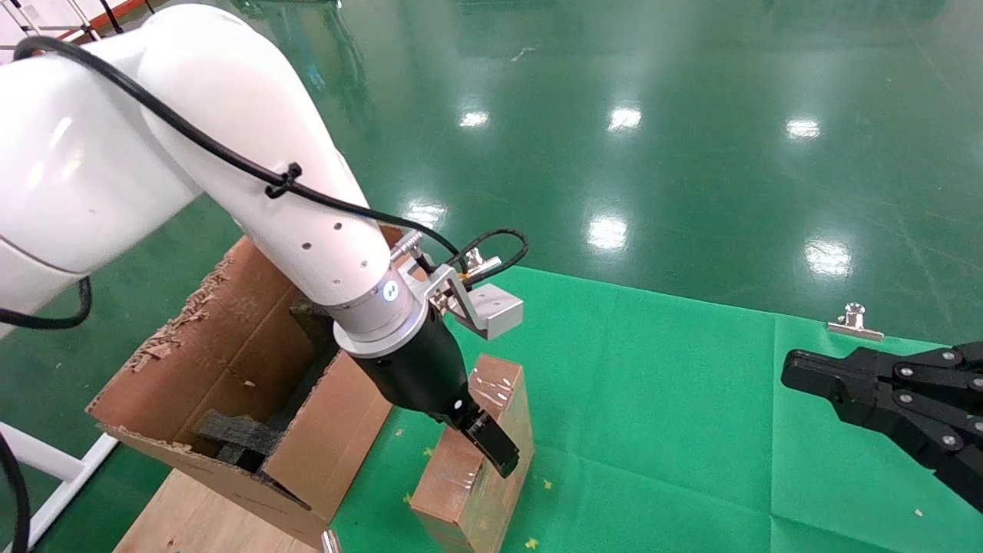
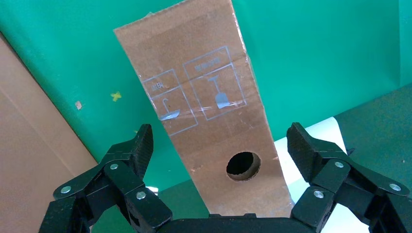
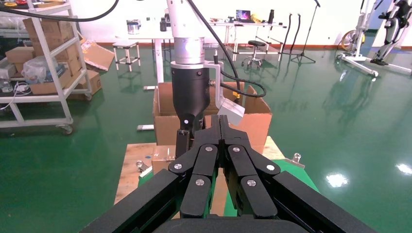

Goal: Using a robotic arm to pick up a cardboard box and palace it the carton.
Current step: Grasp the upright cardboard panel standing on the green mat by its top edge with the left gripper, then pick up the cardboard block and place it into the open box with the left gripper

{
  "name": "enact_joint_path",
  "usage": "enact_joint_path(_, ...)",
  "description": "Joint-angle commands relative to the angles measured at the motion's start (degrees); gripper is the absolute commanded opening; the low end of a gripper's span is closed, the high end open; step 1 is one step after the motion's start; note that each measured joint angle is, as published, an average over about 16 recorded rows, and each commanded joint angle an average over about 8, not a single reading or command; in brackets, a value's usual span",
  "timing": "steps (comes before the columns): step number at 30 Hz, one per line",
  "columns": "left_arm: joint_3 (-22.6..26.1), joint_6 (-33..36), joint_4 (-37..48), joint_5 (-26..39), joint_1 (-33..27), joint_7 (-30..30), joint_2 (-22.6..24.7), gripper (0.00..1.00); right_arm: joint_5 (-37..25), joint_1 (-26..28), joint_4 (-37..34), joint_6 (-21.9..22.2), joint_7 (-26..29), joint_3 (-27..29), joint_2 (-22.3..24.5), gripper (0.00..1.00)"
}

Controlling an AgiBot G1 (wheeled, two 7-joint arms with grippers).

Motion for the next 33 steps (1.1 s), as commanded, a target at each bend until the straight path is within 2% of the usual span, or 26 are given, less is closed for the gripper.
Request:
enact_joint_path(1,-0.06,0.00,-0.01,0.01,0.01,-0.03,-0.01,0.02,0.00,0.00,0.00,0.00,0.00,0.00,0.00,1.00)
enact_joint_path(27,-0.40,0.02,-0.14,0.00,-0.03,-0.07,-0.21,0.00,0.00,0.00,0.00,0.00,0.00,0.00,0.00,1.00)
enact_joint_path(33,-1.27,-0.23,-0.49,-0.51,-1.61,1.59,-2.62,0.00,0.00,0.00,0.00,0.00,0.00,-0.01,0.00,1.00)
